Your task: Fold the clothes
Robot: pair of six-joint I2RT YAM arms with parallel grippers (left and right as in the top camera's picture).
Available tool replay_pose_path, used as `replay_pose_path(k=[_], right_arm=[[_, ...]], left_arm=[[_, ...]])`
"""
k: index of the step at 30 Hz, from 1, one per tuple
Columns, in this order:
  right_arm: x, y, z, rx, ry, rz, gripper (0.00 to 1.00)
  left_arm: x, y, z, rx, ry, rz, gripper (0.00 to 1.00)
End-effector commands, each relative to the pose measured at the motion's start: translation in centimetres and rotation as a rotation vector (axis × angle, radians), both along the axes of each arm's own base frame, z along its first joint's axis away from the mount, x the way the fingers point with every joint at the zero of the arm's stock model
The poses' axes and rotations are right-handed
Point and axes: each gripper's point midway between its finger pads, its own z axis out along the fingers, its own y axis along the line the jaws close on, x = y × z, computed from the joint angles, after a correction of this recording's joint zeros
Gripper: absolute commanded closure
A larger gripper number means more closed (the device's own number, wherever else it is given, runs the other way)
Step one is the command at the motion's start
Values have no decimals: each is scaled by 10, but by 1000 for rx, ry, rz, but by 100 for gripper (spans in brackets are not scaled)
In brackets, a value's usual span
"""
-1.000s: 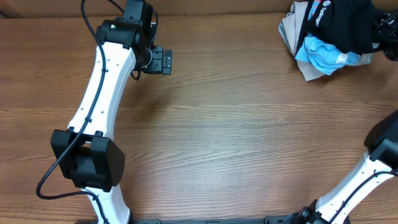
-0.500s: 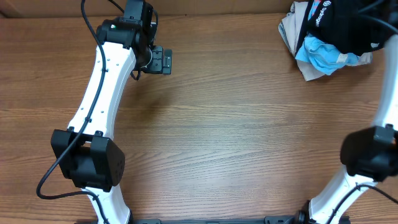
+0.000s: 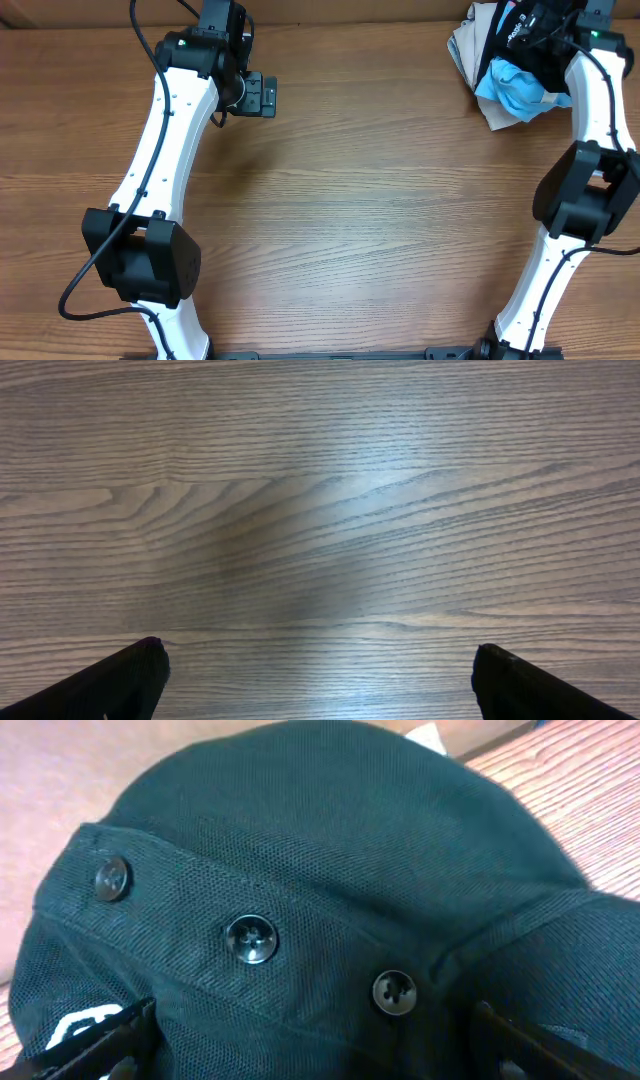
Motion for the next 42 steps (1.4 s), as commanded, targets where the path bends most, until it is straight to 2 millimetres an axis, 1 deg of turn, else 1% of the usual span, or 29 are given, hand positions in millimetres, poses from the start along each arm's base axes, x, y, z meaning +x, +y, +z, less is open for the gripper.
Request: replay_pose_path(k=[1,2,4,6,7,8,9,10,11,12,14,15,17,21,22,24,25,27,31,33,37,40,42], right_arm=[[-5,7,-39,49,80,5,0],[-5,7,-37,48,76,4,0],[-3,6,-18,38,45,5,0],[-3,5,12,28,4,5,0],[-6,5,50,15,-41,4,0],[-8,6,72,8,-67,4,0],[-12,7,101,-2,-104,5,0],[-17,8,123,-9,-131,6,0],[-25,11,157,-18,-172,9,0],[-33,17,182,-22,-206,19,0],[-57,32,239,-29,-280,44,0],[-69,38,258,-32,-300,51,0],[-108,59,302,-29,-334,81,0],[-180,102,368,-18,-423,163,0],[-196,108,384,-26,-457,171,0],[-222,116,408,-40,-515,180,0],[-240,120,423,-51,-554,182,0],[-267,125,443,-65,-606,184,0],[-296,130,462,-80,-662,186,0],[-307,132,468,-86,-684,187,0],[-316,134,474,-91,-701,187,0],[-311,132,470,-89,-689,184,0],[-310,132,467,-86,-678,184,0]], left_arm=[[0,4,-6,11,16,10,0],[-1,4,-6,11,20,10,0],[-2,4,-7,12,24,10,0],[-2,4,-7,12,24,10,0],[-2,4,-7,12,24,11,0],[-2,4,-7,12,23,11,0],[-1,4,-7,11,22,11,0],[-1,4,-6,11,22,11,0],[-1,4,-6,11,21,11,0],[-1,4,-7,11,22,11,0],[-1,4,-6,11,22,11,0],[-1,4,-7,11,22,11,0],[-1,4,-6,11,22,11,0],[-1,4,-7,11,22,11,0],[-1,4,-6,11,22,11,0],[-1,4,-7,11,22,11,0],[-1,4,-7,11,22,11,0],[-1,4,-7,11,22,11,0],[-1,4,-7,11,22,11,0],[-1,4,-6,11,21,11,0],[-1,4,-6,11,22,11,0],[-1,4,-6,11,22,11,0],[-1,4,-6,11,21,11,0]])
